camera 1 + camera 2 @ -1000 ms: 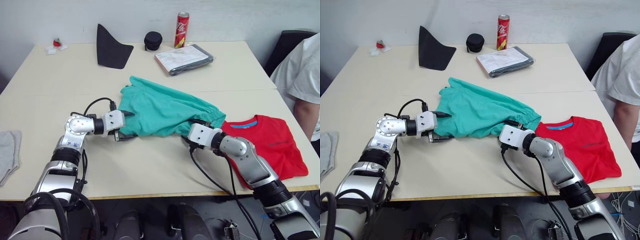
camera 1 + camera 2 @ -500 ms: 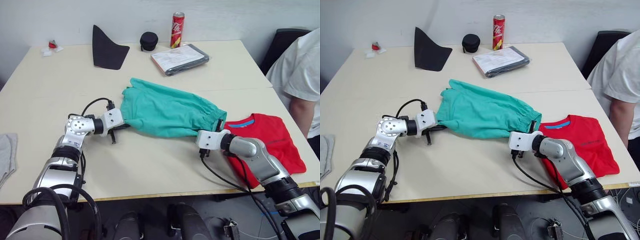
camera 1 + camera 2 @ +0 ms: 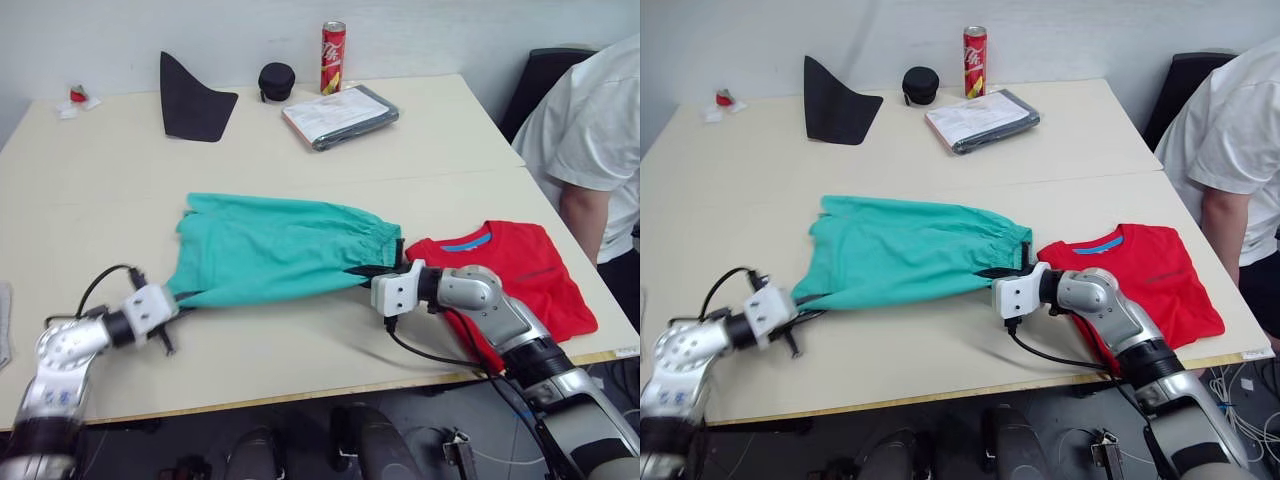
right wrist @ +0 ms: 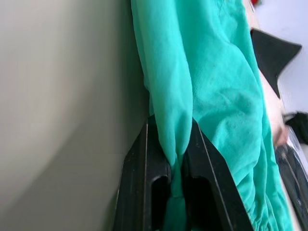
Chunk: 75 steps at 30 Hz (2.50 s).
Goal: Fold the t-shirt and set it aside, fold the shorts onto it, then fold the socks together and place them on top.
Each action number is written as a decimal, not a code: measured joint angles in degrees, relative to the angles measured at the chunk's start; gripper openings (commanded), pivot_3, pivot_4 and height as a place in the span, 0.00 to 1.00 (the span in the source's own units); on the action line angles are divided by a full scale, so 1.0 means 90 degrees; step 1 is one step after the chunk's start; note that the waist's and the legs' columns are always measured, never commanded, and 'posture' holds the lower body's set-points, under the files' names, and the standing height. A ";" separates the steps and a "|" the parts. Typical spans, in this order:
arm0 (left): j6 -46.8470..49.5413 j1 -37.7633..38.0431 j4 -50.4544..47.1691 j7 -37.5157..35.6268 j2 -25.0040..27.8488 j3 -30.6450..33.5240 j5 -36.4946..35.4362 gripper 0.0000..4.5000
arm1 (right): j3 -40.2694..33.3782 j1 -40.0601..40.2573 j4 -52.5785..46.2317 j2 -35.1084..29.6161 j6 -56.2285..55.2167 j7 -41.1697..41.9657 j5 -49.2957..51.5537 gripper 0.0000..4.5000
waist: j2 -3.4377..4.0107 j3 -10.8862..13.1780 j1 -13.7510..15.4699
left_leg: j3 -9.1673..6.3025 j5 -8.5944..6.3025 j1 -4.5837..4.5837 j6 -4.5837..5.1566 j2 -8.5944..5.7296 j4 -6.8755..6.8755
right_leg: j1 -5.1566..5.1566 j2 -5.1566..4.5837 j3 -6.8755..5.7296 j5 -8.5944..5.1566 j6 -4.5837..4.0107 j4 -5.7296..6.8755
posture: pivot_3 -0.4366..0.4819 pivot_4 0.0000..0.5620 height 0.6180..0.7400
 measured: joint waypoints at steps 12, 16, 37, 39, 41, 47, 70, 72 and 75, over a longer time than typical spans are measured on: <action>0.0173 0.2453 -0.2417 0.0362 -0.0562 0.0804 -0.0674 0.01 | -0.0039 0.1375 -0.0911 -0.0597 0.0092 0.1055 0.1280 0.00 | -0.0003 -0.0003 0.0308 | -0.0010 -0.0027 0.0001 0.0034 -0.0005 -0.0003 | 0.0018 0.0004 -0.0004 0.0011 0.0005 -0.0035 | 0.48 0.27 1.00; 0.0363 0.2705 -0.2255 0.0196 -0.0584 0.0749 -0.0796 0.16 | -0.0152 0.1566 -0.0727 -0.0513 0.0104 0.0980 0.1405 0.24 | -0.0003 -0.0005 0.0302 | -0.0010 -0.0035 0.0002 0.0044 -0.0004 -0.0021 | 0.0016 0.0011 -0.0005 0.0010 0.0004 -0.0046 | 0.48 0.27 1.00; 0.4873 0.1719 -0.3301 -0.1854 0.1650 0.1972 -0.4898 0.65 | -0.2561 0.3677 -0.5130 -0.1857 0.5201 0.0520 0.6063 0.46 | -0.0004 -0.0007 0.0311 | -0.0039 -0.0025 0.0040 0.0040 -0.0008 -0.0078 | 0.0069 0.0024 -0.0007 0.0012 0.0007 -0.0109 | 0.48 0.27 1.00; 0.5089 0.0959 -0.3336 -0.1727 0.1593 0.1329 -0.4858 0.50 | -0.1977 0.3018 -0.5117 -0.1218 0.5447 0.0201 0.5723 0.29 | 0.0006 -0.0003 0.0313 | -0.0039 -0.0029 0.0062 0.0034 -0.0009 -0.0087 | 0.0094 0.0025 -0.0007 0.0012 0.0006 -0.0116 | 0.48 0.27 1.00; 0.5010 0.0255 -0.3212 -0.1581 0.1286 0.0497 -0.4235 0.36 | -0.1369 0.2535 -0.4891 -0.0758 0.5597 -0.0041 0.5079 0.14 | 0.0025 -0.0013 0.0314 | -0.0035 -0.0012 0.0068 0.0003 -0.0020 -0.0100 | 0.0096 0.0022 -0.0005 0.0010 0.0009 -0.0116 | 0.48 0.27 1.00; 0.3894 -0.1094 -0.2359 -0.1286 -0.0300 -0.1344 -0.2519 0.00 | 0.0180 0.1372 -0.3325 0.0680 0.5601 -0.0559 0.3175 0.00 | 0.0012 -0.0021 0.0306 | -0.0006 -0.0007 0.0024 -0.0001 -0.0016 -0.0077 | 0.0042 0.0022 -0.0001 0.0008 0.0010 -0.0104 | 0.48 0.27 1.00; 0.2125 -0.0864 -0.0229 -0.0205 -0.1362 -0.0821 -0.1271 0.00 | -0.1926 0.2214 -0.1563 0.1320 0.3768 -0.1897 0.1985 0.00 | 0.0030 -0.0057 0.0290 | -0.0010 -0.0009 0.0084 0.0003 -0.0011 -0.0096 | 0.0098 0.0017 0.0001 0.0010 0.0010 -0.0097 | 0.48 0.27 1.00; 0.2130 -0.0882 -0.0229 -0.0443 -0.1362 -0.0782 -0.1464 0.00 | -0.2063 0.2220 -0.1644 0.1333 0.3745 -0.1875 0.2112 0.00 | 0.0031 -0.0057 0.0293 | -0.0011 -0.0009 0.0081 0.0001 -0.0010 -0.0096 | 0.0095 0.0018 0.0000 0.0010 0.0010 -0.0098 | 0.48 0.27 1.00; 0.2207 -0.1136 -0.0234 -0.0718 -0.1352 -0.0780 -0.1588 0.00 | -0.2008 0.2172 -0.2257 0.1488 0.3815 -0.1659 0.2367 0.00 | 0.0034 -0.0055 0.0288 | -0.0012 -0.0008 0.0078 -0.0001 -0.0007 -0.0096 | 0.0092 0.0021 0.0000 0.0010 0.0010 -0.0098 | 0.48 0.27 1.00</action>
